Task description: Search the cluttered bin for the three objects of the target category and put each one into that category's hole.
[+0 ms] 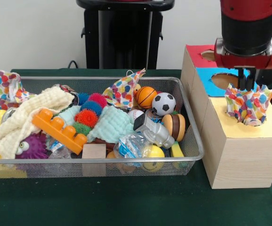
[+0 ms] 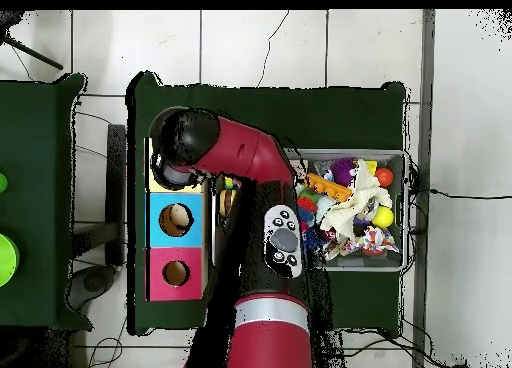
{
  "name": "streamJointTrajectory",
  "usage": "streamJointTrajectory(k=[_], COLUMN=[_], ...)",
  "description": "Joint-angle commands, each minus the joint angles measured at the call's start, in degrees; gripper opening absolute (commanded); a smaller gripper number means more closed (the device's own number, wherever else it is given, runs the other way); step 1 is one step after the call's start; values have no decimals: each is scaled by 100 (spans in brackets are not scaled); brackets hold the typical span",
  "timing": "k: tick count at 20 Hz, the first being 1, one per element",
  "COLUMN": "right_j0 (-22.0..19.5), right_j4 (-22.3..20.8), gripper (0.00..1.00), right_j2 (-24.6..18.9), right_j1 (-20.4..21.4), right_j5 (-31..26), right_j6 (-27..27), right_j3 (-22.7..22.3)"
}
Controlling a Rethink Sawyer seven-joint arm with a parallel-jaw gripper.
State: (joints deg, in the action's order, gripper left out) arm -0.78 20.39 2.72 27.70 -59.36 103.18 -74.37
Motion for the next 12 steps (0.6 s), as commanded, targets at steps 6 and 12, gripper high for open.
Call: streamJointTrajectory(k=[6, 12], right_j0=[106, 87], right_j4=[-125, -88], gripper=[0, 0], right_j2=[-97, -49], right_j1=[-687, -866], right_j5=[-215, -745], right_j6=[1328, 1496], right_j3=[955, 1563])
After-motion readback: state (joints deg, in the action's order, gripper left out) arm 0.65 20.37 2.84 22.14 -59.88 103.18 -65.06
